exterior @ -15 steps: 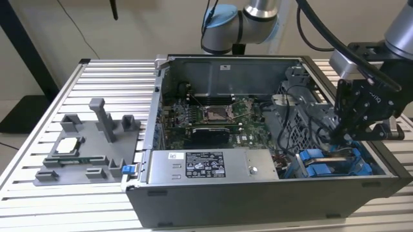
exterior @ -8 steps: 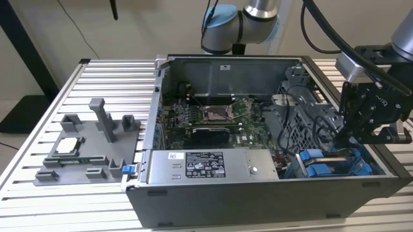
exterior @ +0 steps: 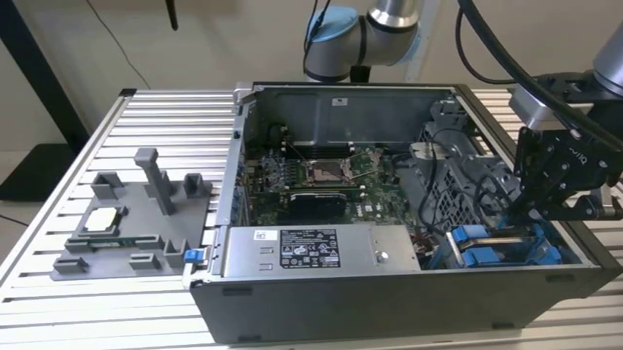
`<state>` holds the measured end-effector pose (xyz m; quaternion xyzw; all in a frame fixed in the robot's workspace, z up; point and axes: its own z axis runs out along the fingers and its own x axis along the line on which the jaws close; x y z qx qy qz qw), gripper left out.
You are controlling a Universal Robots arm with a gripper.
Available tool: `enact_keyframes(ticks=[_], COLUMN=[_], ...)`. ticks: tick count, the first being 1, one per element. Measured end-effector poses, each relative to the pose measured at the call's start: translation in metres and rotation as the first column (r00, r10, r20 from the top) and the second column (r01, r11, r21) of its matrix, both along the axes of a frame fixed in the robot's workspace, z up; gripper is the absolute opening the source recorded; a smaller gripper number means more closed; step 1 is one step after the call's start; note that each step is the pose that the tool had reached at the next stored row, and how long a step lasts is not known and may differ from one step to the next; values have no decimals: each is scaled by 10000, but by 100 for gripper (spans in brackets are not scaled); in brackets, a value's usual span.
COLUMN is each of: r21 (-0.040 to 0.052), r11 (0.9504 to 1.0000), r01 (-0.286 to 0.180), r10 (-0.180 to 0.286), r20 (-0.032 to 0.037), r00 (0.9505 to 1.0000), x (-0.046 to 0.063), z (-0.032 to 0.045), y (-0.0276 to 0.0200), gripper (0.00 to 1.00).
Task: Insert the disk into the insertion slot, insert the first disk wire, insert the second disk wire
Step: 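Insert the first disk wire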
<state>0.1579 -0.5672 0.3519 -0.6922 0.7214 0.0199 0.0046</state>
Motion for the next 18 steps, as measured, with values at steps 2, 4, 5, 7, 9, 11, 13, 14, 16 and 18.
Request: enact_keyframes(ticks=[2, 4, 5, 7, 9, 11, 13, 14, 16, 18], r21=[-1, -3, -3, -1, -1, 2, 0, -1, -1, 0], r11=[9999, 9998, 9998, 9998, 9998, 9998, 9998, 9998, 9998, 9997], r01=[-103, -181, -185, -186, -186, -192, -214, -221, -223, -228], r10=[103, 181, 185, 186, 186, 192, 214, 221, 223, 228], r20=[0, 0, 0, 0, 0, 0, 0, 0, 0, 0], r00=[9999, 9998, 9998, 9998, 9998, 9998, 9998, 9998, 9998, 9997], x=[6, 10, 10, 11, 11, 14, 21, 22, 23, 28], z=[-12, -17, -17, -18, -19, -27, -36, -40, -47, -57], y=[-1, -1, -1, -1, -1, 0, 0, 0, -1, -1], gripper=[0, 0, 0, 0, 0, 0, 0, 0, 0, 0])
